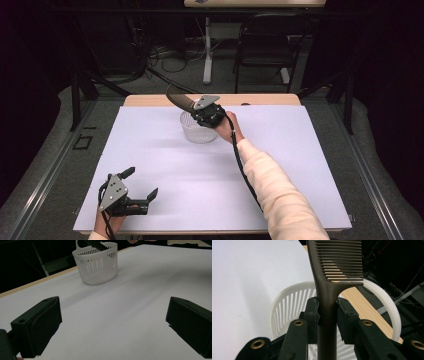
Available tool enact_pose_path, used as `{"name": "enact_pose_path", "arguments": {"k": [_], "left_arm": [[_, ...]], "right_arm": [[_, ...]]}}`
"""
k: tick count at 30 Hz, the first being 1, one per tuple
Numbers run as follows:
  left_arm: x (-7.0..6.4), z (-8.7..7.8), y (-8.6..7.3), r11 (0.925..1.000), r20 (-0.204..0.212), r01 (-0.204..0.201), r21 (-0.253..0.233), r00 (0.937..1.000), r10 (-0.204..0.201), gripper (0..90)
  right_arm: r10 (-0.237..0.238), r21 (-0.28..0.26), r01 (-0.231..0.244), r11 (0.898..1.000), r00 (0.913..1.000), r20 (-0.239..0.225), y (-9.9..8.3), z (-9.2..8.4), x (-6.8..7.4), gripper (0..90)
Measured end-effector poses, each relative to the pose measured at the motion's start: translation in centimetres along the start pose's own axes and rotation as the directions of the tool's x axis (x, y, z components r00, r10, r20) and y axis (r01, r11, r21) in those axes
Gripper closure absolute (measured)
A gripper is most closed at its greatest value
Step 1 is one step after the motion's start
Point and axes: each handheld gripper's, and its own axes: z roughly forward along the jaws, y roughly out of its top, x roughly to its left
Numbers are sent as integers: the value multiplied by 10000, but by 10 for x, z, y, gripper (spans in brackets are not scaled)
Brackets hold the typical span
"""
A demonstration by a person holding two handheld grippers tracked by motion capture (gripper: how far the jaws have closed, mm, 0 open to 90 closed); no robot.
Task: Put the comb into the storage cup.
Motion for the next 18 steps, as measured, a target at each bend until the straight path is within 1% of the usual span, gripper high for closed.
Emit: {"name": "enact_pose_path", "arguments": {"k": [11,14,16,18], "left_arm": [[0,0,0,10000,-11,4,-3,10000,-4,1],[0,0,0,10000,-10,-5,-2,10000,5,1],[0,0,0,10000,-12,-5,-9,10000,5,1],[0,0,0,10000,-11,1,-7,10000,-1,1]], "right_arm": [[3,119,-2,9999,10000,-53,-1,1,1,723],[-84,106,86,9999,9999,-99,-1,2,1,722],[-58,190,61,9998,9999,-137,-1,2,2,721],[-184,220,188,9996,9996,-196,-2,2,2,721]]}}
